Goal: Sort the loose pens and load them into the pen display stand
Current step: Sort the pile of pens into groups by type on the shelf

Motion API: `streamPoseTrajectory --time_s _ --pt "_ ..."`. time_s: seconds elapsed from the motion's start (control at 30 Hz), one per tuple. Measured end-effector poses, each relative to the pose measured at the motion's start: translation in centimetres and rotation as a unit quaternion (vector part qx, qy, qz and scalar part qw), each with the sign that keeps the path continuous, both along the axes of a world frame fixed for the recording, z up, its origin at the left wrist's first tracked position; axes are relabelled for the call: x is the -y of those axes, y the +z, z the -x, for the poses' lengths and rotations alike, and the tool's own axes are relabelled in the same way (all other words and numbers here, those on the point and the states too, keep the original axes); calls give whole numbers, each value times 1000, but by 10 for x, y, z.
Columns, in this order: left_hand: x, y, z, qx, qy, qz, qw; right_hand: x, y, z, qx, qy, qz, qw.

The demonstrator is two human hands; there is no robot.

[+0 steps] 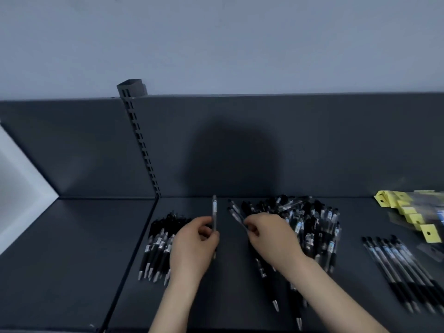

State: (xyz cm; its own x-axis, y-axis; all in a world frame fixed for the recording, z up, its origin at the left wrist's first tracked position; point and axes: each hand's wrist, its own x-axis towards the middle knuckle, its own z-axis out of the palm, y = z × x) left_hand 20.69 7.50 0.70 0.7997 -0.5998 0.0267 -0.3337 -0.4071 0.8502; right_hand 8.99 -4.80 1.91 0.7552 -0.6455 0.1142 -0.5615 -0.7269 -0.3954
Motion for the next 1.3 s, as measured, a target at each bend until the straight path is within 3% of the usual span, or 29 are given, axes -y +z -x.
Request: streamPoseTrajectory --time_s 0.2,0.37,0.47,0.6,0.8,1.13,1.3 --pt "-34 4 -16 -20 31 32 999 -1 -7 -54 -180 -24 75 981" --pt "-47 0 -19 -32 40 50 997 7 -18 -67 -201 -29 91 975" --pt "-50 -2 -19 -45 36 54 997 10 -16 -70 -147 -31 84 985" --pt "-46 -4 -15 -41 18 52 998 14 -3 -67 6 -41 84 996" --pt "-25 -5 2 -30 -36 49 998 1 29 -25 181 -81 7 980" --pt "55 -2 106 -104 -184 68 975 10 18 130 279 -253 -79 923" --pt "89 -14 174 -108 -263 25 958 35 -3 206 224 -342 -97 907"
